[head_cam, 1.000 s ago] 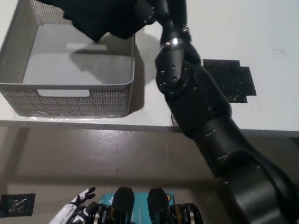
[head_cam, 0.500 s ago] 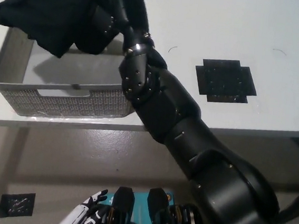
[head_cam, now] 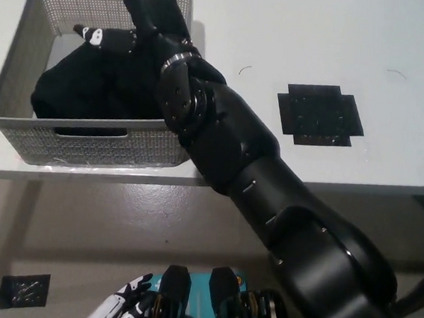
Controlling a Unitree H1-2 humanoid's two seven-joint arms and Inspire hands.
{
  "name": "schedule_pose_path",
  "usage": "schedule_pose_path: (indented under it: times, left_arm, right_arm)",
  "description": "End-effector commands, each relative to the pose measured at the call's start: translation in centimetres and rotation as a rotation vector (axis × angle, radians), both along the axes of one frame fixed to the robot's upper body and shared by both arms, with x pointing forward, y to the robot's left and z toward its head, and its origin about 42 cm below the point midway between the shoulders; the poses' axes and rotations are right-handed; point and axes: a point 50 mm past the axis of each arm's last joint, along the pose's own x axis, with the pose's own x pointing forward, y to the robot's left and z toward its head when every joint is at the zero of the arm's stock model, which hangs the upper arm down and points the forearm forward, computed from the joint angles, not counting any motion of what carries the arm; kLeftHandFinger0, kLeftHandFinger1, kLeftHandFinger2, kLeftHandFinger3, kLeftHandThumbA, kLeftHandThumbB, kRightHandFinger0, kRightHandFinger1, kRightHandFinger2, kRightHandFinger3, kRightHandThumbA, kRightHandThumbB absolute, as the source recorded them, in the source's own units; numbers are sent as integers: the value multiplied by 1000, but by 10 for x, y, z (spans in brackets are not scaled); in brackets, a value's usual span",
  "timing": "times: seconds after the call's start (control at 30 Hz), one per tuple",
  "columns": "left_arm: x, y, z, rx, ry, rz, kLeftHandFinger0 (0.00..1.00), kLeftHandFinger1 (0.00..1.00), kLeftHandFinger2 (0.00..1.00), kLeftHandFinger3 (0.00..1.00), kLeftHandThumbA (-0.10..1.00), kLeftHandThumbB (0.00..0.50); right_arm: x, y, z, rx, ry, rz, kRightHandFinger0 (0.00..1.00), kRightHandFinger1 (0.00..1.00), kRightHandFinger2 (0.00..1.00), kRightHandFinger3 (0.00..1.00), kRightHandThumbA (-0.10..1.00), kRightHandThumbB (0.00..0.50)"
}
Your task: Use the right hand to pick up a t shirt on the right hand side and place it into a contianer on the left side
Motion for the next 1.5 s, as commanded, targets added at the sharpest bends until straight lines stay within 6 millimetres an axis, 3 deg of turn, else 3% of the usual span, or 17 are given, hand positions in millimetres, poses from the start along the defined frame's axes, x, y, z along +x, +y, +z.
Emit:
schedule_pose_path:
  times: [0.0, 0.13, 0.37, 0.4, 0.47, 0.57, 0.6, 0.77, 0.8, 0.87, 1.03, 1.1, 1.13, 1.2, 1.27, 1.3, 1.47]
  left_arm:
    - [-2, 4, 4, 9, -23, -3, 940, 936, 1000, 1000, 1000, 464]
    - [-2, 5, 2, 6, -29, -2, 926, 935, 1000, 1000, 1000, 472]
    - [0, 14, 0, 26, -37, 21, 885, 919, 1000, 1000, 1000, 498]
    - [-1, 19, 2, 9, -35, 36, 895, 943, 1000, 1000, 1000, 485]
    - [1, 22, 3, -12, -56, 60, 845, 933, 1000, 1000, 1000, 474]
    - [1, 23, 1, -61, -57, 102, 836, 1000, 1000, 1000, 1000, 460]
    - [0, 24, 1, -96, -60, 142, 880, 1000, 1000, 1000, 1000, 458]
    - [-6, 27, -2, -119, -82, 199, 904, 1000, 1000, 1000, 1000, 427]
    - [-8, 28, -3, -129, -89, 204, 887, 1000, 1000, 1000, 1000, 450]
    - [-10, 30, -4, -138, -89, 212, 892, 1000, 1000, 1000, 1000, 442]
    - [-15, 38, -8, -123, -89, 219, 894, 1000, 1000, 1000, 1000, 415]
    - [-17, 39, -9, -98, -84, 220, 887, 1000, 1000, 1000, 1000, 443]
    - [-18, 39, -10, -95, -77, 222, 888, 1000, 1000, 1000, 1000, 462]
    - [-22, 41, -14, -75, -69, 227, 868, 1000, 1000, 1000, 1000, 474]
    - [-24, 41, -16, -73, -66, 232, 862, 1000, 1000, 1000, 1000, 483]
    - [-26, 43, -17, -92, -55, 242, 874, 1000, 1000, 1000, 1000, 491]
    - [-22, 41, -18, -111, -70, 247, 866, 1000, 1000, 1000, 1000, 483]
  right_arm:
    - [2, -2, 26, -50, -13, 24, 1000, 1000, 1000, 1000, 863, 500]
    - [3, -11, 23, -43, -11, 23, 1000, 1000, 1000, 1000, 821, 500]
    - [7, -50, 23, 10, -50, 15, 1000, 1000, 1000, 1000, 869, 500]
    - [9, -72, 25, 46, -88, -3, 1000, 1000, 1000, 1000, 861, 500]
    - [11, -86, 29, 31, -112, -10, 1000, 1000, 1000, 1000, 875, 500]
    - [16, -108, 32, 16, -105, -25, 1000, 1000, 1000, 1000, 886, 500]
    - [21, -130, 34, 28, -109, -43, 1000, 1000, 1000, 1000, 887, 500]
    - [21, -179, 42, 91, -166, -100, 1000, 1000, 1000, 1000, 860, 500]
    - [20, -191, 44, 102, -180, -97, 1000, 1000, 1000, 1000, 892, 500]
    - [15, -204, 47, 134, -199, -95, 1000, 1000, 1000, 1000, 949, 500]
    - [-19, -232, 42, 218, -258, -70, 1000, 1000, 1000, 1000, 872, 500]
    - [-36, -244, 32, 240, -268, -52, 1000, 1000, 1000, 1000, 859, 500]
    - [-37, -243, 30, 239, -264, -51, 1000, 1000, 1000, 1000, 903, 500]
    - [-68, -260, 0, 289, -268, -21, 1000, 1000, 1000, 1000, 812, 439]
    - [-78, -265, -10, 293, -262, -14, 1000, 1000, 1000, 1000, 820, 445]
    - [-109, -283, -38, 293, -281, -27, 1000, 1000, 1000, 1000, 800, 446]
    - [-144, -308, -73, 303, -252, -72, 1000, 1000, 1000, 1000, 840, 480]
